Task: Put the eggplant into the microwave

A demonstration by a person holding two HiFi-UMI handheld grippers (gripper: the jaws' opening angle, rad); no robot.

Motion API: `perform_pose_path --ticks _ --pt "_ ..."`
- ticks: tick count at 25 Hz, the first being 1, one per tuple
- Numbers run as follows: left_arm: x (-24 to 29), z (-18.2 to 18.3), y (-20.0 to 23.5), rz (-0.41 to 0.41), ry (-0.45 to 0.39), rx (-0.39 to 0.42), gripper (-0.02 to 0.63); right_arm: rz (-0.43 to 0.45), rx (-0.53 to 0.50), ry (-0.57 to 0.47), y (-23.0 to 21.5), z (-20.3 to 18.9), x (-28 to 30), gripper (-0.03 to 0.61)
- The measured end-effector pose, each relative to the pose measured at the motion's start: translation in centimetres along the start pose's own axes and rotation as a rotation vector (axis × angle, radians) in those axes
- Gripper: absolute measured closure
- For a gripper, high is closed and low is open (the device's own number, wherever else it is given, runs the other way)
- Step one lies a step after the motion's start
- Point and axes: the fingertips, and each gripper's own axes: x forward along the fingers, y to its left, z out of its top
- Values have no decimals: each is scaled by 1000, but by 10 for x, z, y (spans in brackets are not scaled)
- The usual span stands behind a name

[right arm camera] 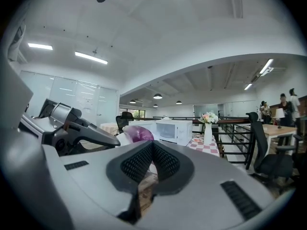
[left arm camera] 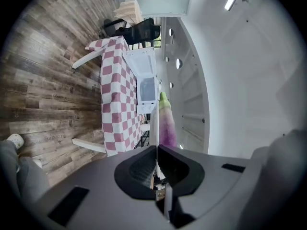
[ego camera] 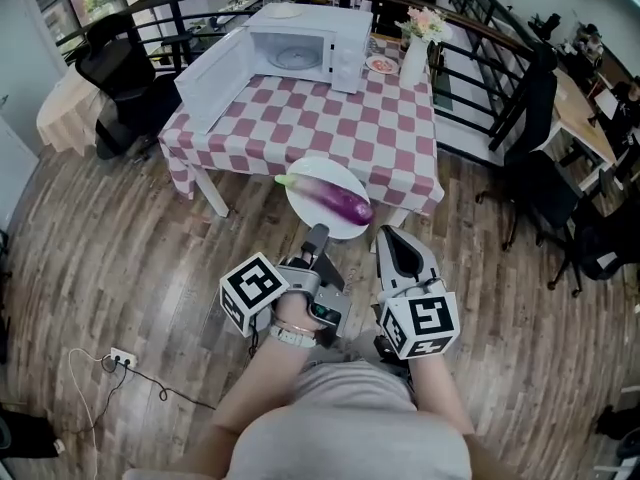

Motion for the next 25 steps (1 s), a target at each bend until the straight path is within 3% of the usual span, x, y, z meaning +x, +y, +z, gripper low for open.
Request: perform_pose_path --ticks 12,25 --pt "23 33 1 -10 -50 -29 598 69 -13 5 3 -2 40 553" --pt "73 80 -7 -10 -99 -29 598 105 52 -10 -11 4 105 553"
